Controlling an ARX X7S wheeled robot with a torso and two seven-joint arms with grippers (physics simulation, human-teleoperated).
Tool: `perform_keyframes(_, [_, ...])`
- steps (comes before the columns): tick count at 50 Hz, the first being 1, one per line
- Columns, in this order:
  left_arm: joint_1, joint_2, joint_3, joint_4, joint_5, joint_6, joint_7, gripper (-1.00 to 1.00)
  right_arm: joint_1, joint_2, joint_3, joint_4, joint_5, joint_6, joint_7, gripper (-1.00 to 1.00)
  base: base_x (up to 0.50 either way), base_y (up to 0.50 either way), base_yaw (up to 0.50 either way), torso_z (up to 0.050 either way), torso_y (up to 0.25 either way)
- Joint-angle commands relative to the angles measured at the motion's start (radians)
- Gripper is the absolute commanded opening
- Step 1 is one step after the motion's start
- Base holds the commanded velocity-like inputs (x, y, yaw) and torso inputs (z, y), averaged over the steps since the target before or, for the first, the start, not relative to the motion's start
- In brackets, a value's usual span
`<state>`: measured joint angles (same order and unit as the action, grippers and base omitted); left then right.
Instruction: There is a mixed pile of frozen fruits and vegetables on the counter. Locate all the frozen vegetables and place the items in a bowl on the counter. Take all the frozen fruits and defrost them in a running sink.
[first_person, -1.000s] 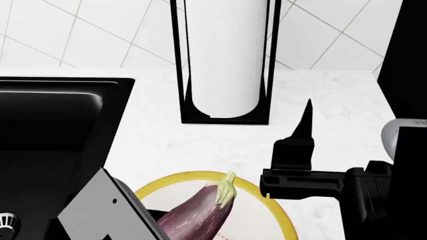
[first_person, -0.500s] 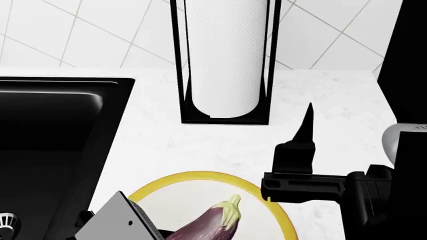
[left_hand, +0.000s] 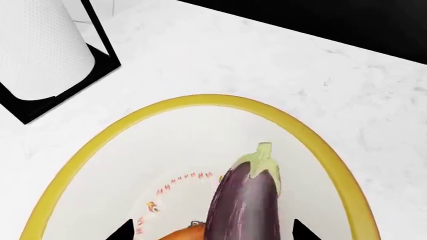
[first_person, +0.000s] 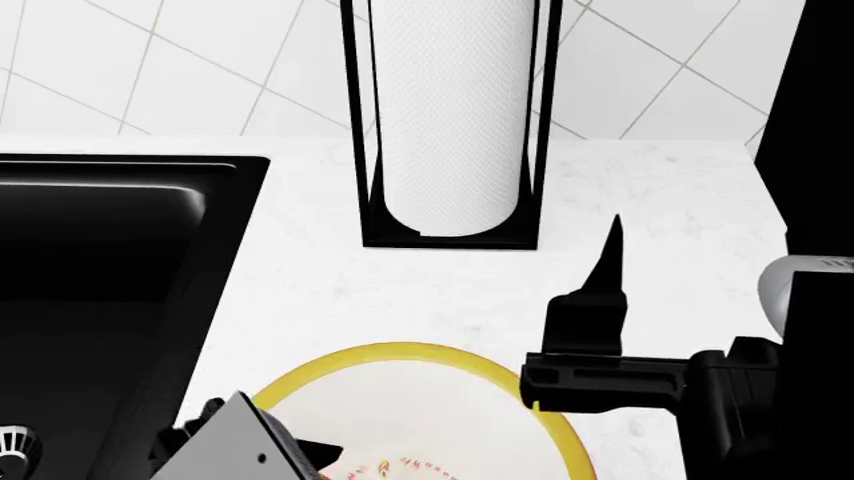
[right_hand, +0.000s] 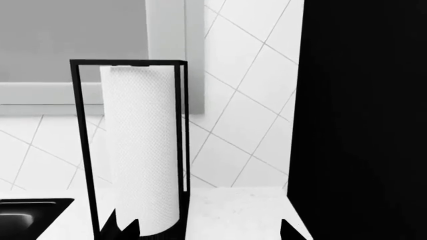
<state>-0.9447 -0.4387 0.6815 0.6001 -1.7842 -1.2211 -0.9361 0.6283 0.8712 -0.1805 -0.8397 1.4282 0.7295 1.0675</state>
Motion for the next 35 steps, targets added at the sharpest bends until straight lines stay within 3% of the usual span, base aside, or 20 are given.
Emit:
perform_keyframes(1, [-0.042, 0.001, 0.004, 0.01, -0.06, 0.024, -0.054, 1.0, -0.001, 0.002, -0.001, 0.002, 0.004, -0.002, -0.003, 1.0, 0.0, 0.0, 0.0, 0.0, 0.0])
perform_keyframes(15, [-0.123, -0.073, -0.059, 0.072, -0.195, 0.097, -0.148, 1.0, 0.001, 0.005, -0.005, -0.005, 0.011, -0.001, -0.009, 1.0, 0.0, 0.0, 0.0, 0.0, 0.0])
perform_keyframes(30, [-0.104, -0.215, -0.237, 0.083, -0.195, 0.21, -0.162, 1.0, 0.037, -0.022, -0.03, 0.003, 0.019, 0.005, -0.032, 1.0, 0.0, 0.0, 0.0, 0.0, 0.0])
perform_keyframes(35, [-0.08, -0.244, -0.289, 0.073, -0.124, 0.233, -0.155, 1.0, 0.043, -0.023, -0.036, 0.002, 0.023, 0.01, -0.03, 1.0, 0.0, 0.0, 0.0, 0.0, 0.0])
